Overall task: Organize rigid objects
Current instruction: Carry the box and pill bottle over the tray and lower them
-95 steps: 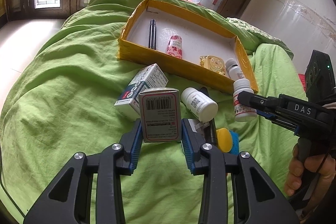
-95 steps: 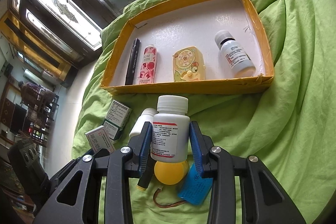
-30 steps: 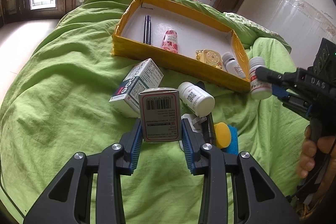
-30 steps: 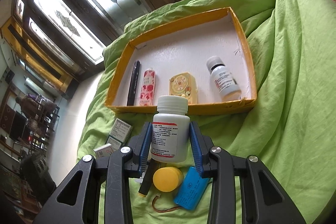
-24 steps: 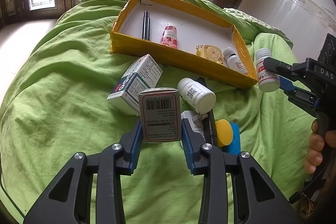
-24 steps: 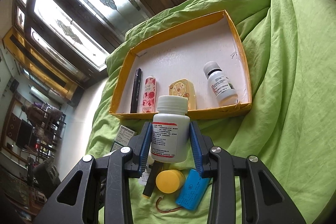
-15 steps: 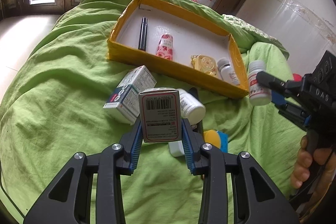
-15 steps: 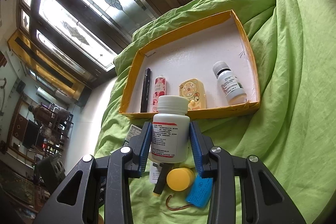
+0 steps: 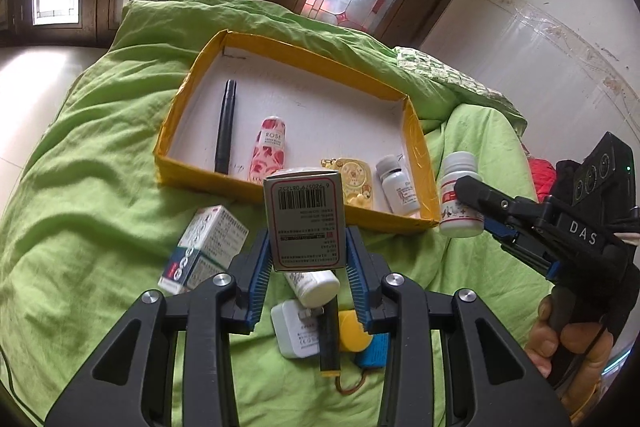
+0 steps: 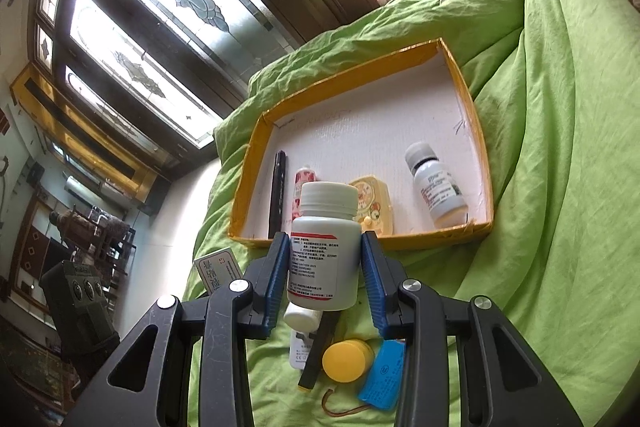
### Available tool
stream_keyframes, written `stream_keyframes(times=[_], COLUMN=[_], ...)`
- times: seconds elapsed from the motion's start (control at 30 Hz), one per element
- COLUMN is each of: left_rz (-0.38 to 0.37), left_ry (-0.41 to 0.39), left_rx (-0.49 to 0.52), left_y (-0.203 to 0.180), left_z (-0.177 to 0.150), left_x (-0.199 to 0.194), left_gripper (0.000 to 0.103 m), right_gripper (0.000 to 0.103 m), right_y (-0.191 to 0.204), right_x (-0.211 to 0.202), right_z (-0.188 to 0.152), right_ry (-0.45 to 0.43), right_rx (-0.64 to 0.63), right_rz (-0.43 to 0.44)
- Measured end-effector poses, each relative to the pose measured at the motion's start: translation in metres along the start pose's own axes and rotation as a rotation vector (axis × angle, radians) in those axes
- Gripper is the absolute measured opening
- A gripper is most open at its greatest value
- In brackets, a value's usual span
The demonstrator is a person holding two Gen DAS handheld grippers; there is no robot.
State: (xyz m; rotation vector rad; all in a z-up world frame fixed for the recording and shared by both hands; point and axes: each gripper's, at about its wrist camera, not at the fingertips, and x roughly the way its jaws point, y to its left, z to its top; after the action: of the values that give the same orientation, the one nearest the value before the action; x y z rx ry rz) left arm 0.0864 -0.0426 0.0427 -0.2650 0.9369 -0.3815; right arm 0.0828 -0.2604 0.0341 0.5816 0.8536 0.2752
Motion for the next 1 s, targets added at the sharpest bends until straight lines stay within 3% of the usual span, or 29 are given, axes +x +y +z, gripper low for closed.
stream_keyframes(times=[0.4, 0.63, 1.0], left_rz=[0.001, 0.011, 0.005], left_ry=[0.033, 0.076, 0.107], left_rx=[0.008, 0.016, 0.043], left_y=[-0.005, -0.005, -0.018], left_z=[0.041, 0.059, 0.077], left_x=[0.039, 0.076, 0.112], left_gripper=[0.033, 0.033, 0.033], right_gripper=[0.032, 0.032, 0.032], right_y=[-0.012, -0.021, -0.053], right_x=[0.006, 0.023, 0.043], right_z=[0.046, 0.069, 0.076], right_ry=[-0.08, -0.069, -0.043], right_rx=[0.092, 0.094, 0.168], right_rz=[-0.01, -0.043, -0.098])
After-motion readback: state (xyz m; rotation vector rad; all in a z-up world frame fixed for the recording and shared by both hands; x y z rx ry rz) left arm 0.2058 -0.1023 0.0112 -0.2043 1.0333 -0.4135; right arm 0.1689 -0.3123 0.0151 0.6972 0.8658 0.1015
